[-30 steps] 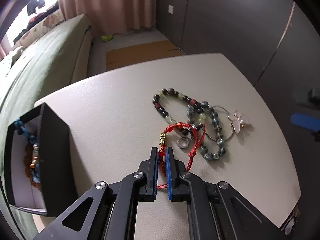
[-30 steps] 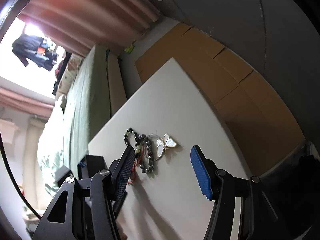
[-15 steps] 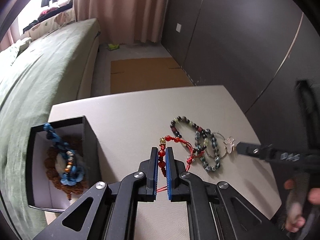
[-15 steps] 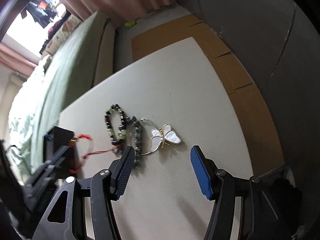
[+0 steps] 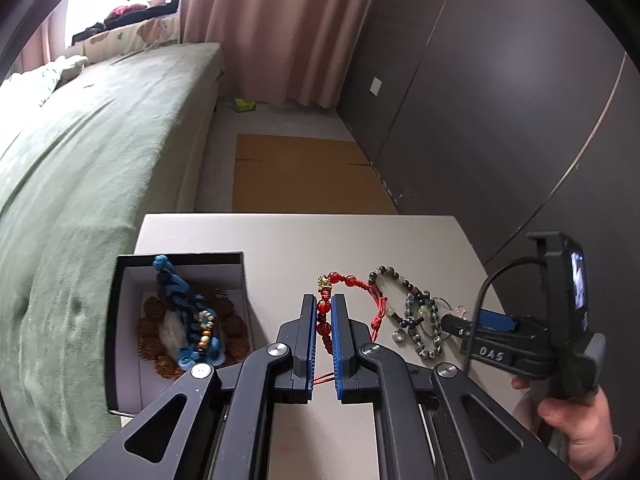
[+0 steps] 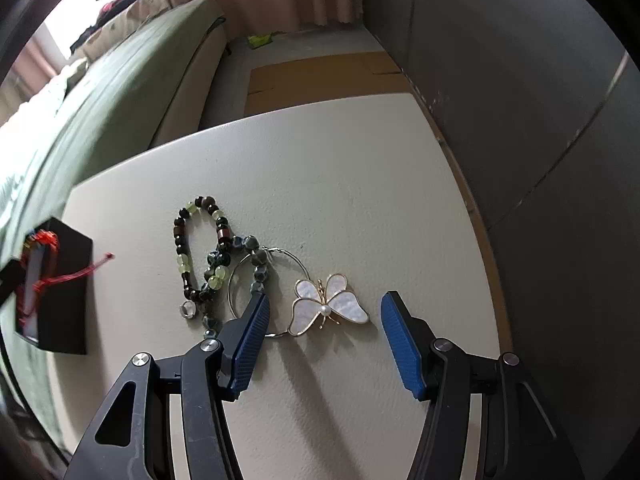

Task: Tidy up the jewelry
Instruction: 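Carry the red bracelet toward the box with the left tool while the right tool grasps the butterfly brooch, then open the left tool over the box while the right tool carries the brooch in and releases it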

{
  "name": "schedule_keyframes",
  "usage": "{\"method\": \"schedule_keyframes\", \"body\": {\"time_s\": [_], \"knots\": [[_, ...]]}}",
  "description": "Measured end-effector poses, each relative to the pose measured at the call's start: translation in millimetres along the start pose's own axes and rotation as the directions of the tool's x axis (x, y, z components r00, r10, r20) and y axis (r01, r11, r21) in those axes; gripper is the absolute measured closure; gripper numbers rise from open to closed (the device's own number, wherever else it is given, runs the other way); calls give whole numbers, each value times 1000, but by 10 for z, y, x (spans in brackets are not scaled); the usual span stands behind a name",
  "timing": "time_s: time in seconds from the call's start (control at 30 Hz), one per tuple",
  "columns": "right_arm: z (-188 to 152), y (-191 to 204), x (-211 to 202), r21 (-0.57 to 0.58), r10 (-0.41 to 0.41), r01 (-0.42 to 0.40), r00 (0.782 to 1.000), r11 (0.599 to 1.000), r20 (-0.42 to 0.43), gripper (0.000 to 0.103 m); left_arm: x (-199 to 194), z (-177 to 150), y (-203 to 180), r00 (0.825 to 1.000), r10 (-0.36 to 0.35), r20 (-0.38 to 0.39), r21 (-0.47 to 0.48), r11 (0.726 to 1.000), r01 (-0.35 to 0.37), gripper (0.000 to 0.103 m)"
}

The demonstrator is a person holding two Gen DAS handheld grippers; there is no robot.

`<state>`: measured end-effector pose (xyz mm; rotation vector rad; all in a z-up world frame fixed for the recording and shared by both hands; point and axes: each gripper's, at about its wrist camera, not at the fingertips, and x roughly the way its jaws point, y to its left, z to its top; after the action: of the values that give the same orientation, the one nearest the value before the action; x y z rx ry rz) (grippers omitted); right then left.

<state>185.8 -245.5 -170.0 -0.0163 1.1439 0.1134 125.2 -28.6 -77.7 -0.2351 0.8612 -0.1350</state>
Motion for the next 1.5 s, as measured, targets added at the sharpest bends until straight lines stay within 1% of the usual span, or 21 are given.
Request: {"method": "schedule_keyframes", "body": {"time_s": [0.03, 0.13, 0.17, 0.23, 0.37, 0.53, 0.67, 0.83, 0.9, 0.93, 1.0, 1.07, 1.2, 1.27, 1.33, 1.43, 1.47, 1.5], "knots": [[-7, 26, -1, -21, -19, 19, 1000, 1000, 0, 45, -20, 2, 18, 1000, 0, 4, -4, 1000, 0, 96], [-6, 72, -45, -56, -61, 61, 998, 997, -2, 61, -59, 29, 75, 1000, -3, 12, -20, 1000, 3, 96], [-8, 54, -58, -47, -41, 40, 999, 998, -9, 61, -76, 37, 100, 1000, -4, 15, -27, 1000, 4, 96], [-13, 6, -104, -16, 24, -25, 1000, 1000, -15, 61, -110, 49, 135, 1000, -4, 24, -36, 999, 5, 96], [-14, -37, -228, 11, 87, -87, 996, 996, 5, 61, -202, 79, 211, 999, -6, 46, -56, 998, 9, 96], [-33, 10, -378, 45, 196, -197, 980, 979, 36, 61, -339, 107, 368, 997, -3, 71, -87, 996, 9, 96], [-108, 149, -471, 65, 289, -293, 955, 954, 65, 61, -429, 100, 520, 997, 7, 82, -116, 993, 3, 96], [-128, 418, -549, 63, 398, -405, 912, 912, 100, 61, -485, 94, 696, 997, 31, 77, -154, 988, -19, 96], [-139, 534, -577, 58, 427, -435, 897, 898, 112, 61, -505, 85, 761, 996, 37, 78, -169, 985, -24, 96], [-45, 595, -538, 56, 439, -447, 891, 893, 116, 61, -517, 80, 797, 996, 41, 75, -175, 984, -27, 96], [-34, 711, -543, 51, 467, -475, 876, 878, 123, 61, -530, 78, 835, 997, 46, 70, -181, 983, -33, 96], [-39, 818, -551, 42, 485, -493, 865, 869, 128, 61, -532, 67, 883, 997, 54, 55, -190, 981, -43, 96], [-33, 992, -559, 28, 518, -525, 846, 851, 128, 61, -440, 41, 958, 999, 28, -17, -202, 979, -31, 96], [-36, 1089, -558, 13, 528, -533, 840, 846, 124, 61, -415, 29, 1001, 999, 32, -33, -214, 976, -38, 96], [-45, 1143, -548, 3, 542, -546, 832, 838, 120, 61, -414, 20, 1079, 999, 31, -44, -235, 971, -40, 95], [-38, 1220, -533, -6, 565, -569, 817, 823, 115, 61, -454, 10, 1166, 999, 25, -36, -265, 964, -33, 95], [-42, 1244, -530, -9, 573, -575, 812, 818, 115, 61, -465, 13, 1188, 999, 25, -33, -272, 962, -33, 94], [-53, 1266, -529, -12, 580, -582, 807, 813, 114, 61, -483, 17, 1220, 999, 25, -28, -282, 959, -32, 86]]}}
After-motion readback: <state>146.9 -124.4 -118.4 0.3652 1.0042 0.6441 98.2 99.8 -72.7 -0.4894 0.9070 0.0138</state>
